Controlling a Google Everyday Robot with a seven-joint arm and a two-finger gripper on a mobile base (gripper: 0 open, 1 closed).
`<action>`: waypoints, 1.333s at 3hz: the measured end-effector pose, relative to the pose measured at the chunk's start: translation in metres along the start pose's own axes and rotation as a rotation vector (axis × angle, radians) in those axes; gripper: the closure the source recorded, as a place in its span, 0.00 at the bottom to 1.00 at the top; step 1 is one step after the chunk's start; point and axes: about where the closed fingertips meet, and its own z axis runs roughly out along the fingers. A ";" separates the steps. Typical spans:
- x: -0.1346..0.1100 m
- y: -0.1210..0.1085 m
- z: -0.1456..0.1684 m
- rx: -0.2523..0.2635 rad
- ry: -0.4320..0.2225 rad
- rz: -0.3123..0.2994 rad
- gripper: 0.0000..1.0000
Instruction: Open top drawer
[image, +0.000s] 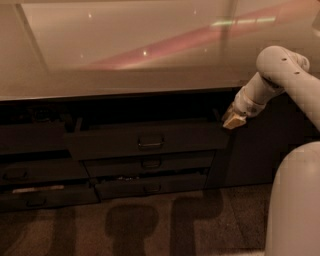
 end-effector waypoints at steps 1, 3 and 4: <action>0.001 0.006 0.003 0.000 0.003 -0.001 1.00; 0.020 0.022 -0.026 0.102 0.006 0.023 1.00; 0.052 0.051 -0.037 0.222 0.019 0.073 1.00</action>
Offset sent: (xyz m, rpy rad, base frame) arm -0.1622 -0.0028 -0.1187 -0.0560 0.0836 -0.0267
